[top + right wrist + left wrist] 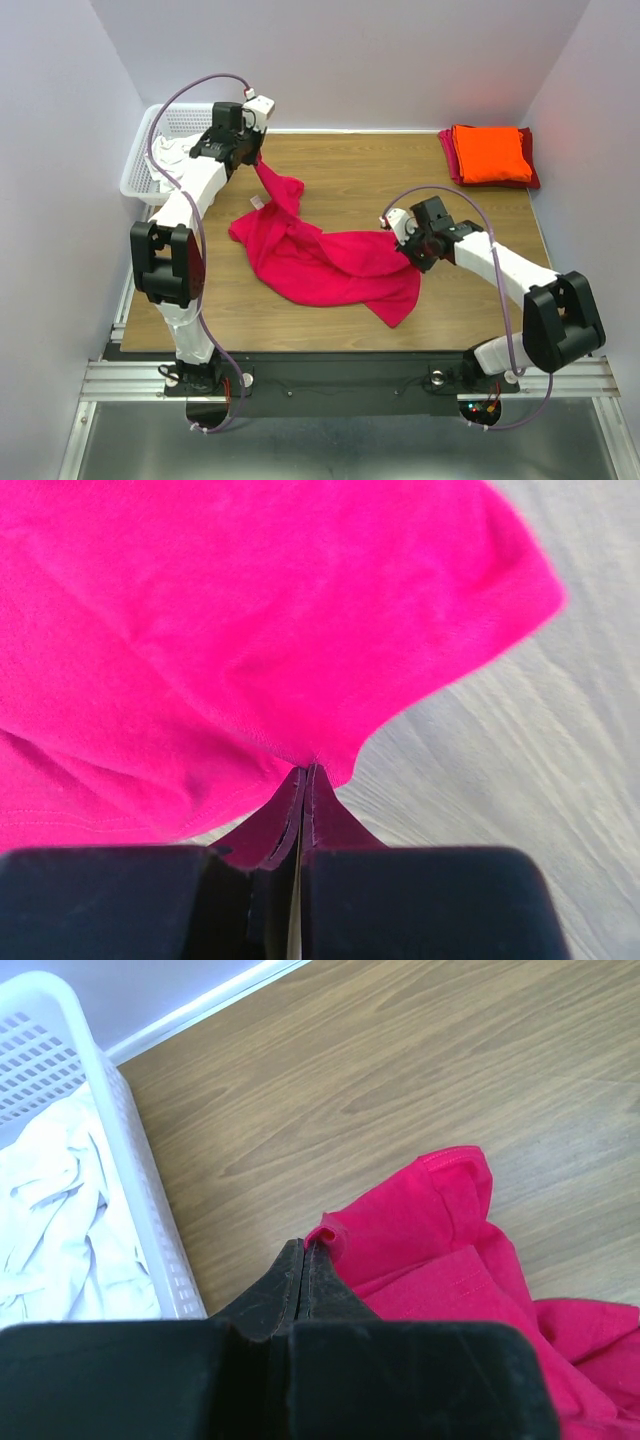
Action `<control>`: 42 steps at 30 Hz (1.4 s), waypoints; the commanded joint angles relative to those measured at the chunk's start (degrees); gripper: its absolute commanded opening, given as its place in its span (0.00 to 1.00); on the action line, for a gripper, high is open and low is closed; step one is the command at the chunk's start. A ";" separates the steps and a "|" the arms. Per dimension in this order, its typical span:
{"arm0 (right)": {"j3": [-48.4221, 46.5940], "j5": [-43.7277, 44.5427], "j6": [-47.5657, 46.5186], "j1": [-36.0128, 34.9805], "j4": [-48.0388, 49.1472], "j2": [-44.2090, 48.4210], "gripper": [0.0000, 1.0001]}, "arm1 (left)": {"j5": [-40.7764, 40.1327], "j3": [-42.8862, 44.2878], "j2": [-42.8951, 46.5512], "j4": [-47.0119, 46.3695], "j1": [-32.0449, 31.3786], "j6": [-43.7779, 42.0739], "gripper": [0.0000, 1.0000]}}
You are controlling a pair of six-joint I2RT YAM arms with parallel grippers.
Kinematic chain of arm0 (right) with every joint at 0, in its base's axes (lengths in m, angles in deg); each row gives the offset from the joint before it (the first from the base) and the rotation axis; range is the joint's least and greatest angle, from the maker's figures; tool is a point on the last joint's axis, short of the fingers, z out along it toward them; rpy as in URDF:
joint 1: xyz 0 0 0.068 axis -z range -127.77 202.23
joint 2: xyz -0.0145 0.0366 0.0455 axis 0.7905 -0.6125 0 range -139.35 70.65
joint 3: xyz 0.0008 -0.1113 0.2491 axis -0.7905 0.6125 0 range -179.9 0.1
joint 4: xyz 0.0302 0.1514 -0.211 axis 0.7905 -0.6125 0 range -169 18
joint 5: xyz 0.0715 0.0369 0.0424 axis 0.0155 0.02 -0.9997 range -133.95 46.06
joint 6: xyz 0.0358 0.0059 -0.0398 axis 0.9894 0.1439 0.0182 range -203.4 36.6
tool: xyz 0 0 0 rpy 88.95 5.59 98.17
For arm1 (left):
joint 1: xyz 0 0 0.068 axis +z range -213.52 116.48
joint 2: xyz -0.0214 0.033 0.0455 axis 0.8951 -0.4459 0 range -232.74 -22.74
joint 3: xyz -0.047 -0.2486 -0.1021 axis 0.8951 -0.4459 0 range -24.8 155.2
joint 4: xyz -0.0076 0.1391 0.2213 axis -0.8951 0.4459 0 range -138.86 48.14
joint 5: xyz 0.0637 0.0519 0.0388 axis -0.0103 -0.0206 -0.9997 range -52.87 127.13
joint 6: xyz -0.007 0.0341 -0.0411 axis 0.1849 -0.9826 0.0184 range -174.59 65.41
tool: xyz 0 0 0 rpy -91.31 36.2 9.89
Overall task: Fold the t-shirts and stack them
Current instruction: Flatten the tshirt out
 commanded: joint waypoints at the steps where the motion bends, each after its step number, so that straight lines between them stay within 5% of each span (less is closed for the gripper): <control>1: -3.66 3.16 -0.60 -0.03 0.69 4.39 0.00 | 1.85 5.13 1.56 0.04 1.47 1.34 0.00; 22: -23.85 10.46 -2.36 18.51 6.32 6.07 0.01 | -1.31 17.44 7.71 -2.68 5.51 7.67 0.00; 42: -43.20 11.95 -3.94 21.16 6.76 8.86 0.00 | -8.70 15.08 24.57 -9.36 5.43 9.42 0.00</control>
